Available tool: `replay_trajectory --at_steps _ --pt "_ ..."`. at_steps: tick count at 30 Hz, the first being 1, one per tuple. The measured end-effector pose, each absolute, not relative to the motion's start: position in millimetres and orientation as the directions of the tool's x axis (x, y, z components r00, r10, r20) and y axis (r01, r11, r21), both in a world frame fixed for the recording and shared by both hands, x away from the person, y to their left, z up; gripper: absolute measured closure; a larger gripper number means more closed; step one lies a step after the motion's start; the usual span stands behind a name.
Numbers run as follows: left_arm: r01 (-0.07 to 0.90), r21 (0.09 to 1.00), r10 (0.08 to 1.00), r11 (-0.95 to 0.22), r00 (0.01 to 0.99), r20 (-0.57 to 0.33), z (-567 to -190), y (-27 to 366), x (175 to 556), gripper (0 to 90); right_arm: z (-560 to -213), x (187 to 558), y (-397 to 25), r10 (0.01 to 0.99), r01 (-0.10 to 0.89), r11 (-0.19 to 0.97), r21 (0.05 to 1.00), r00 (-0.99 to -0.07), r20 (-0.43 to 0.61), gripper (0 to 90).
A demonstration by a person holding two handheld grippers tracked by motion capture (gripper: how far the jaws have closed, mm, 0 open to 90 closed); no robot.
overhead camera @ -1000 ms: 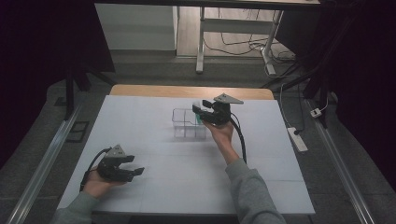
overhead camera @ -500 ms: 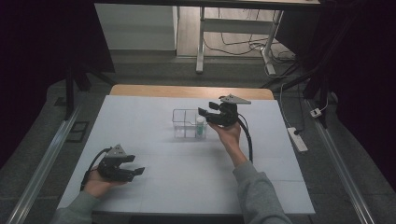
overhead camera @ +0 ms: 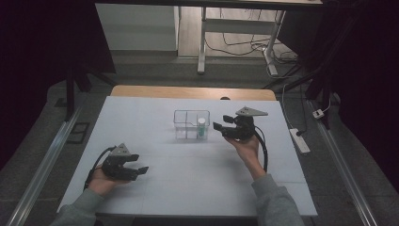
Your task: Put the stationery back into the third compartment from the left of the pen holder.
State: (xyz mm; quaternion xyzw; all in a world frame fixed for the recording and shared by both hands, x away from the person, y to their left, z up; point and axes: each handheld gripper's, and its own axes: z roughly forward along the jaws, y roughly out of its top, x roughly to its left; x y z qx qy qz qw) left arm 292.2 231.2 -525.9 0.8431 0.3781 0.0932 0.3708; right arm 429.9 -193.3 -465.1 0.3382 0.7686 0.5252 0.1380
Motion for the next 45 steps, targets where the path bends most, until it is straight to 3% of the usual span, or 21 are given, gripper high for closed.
replay_trajectory --at_steps 26,45 --pt "0.55 0.711 0.713 -0.438 0.694 -0.098 -523 235 282 30.5 -493 330 -281 0.68 0.448 0.322 0.834 -0.723 0.126 36.9" --pt "0.544 0.718 0.716 -0.434 0.692 -0.092 -522 234 282 30.5 -501 323 -297 0.677 0.442 0.37 0.817 -0.731 0.089 36.5"
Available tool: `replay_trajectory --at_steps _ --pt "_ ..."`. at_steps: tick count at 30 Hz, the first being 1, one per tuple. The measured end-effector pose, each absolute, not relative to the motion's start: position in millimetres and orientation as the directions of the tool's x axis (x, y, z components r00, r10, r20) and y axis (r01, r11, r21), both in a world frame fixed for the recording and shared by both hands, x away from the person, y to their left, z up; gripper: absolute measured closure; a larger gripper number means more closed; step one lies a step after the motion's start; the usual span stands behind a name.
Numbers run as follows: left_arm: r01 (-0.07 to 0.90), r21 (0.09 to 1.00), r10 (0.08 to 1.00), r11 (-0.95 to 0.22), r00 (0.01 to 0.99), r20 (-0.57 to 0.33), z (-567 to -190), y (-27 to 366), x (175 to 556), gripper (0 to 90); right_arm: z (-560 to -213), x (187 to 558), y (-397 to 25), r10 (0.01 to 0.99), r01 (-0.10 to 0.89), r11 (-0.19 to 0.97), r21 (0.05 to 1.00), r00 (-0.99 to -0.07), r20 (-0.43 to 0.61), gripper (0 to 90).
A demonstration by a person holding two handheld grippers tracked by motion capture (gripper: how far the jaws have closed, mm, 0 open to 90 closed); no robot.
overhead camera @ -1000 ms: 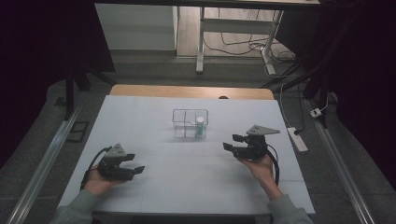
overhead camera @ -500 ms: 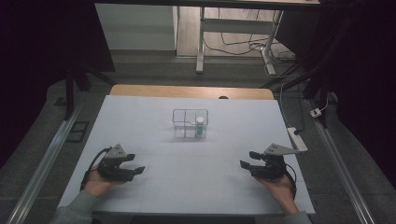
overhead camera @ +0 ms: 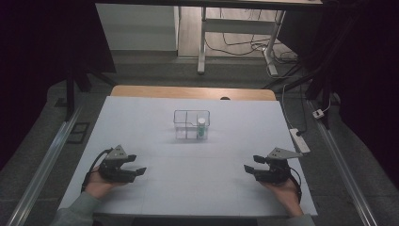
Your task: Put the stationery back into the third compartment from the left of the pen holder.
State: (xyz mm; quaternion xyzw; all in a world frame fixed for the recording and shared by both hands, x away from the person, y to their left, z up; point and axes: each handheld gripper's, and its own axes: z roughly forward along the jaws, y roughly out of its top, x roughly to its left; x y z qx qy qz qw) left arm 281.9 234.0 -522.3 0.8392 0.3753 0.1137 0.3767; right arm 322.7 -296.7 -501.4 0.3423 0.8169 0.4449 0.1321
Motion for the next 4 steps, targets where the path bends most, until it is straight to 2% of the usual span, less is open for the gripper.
replay_trajectory --at_steps 4 --pt "0.546 0.717 0.719 -0.433 0.689 -0.09 -522.5 234.1 282.5 30.5 -500.8 322.1 -296.7 0.681 0.433 0.384 0.815 -0.729 0.066 35.7"
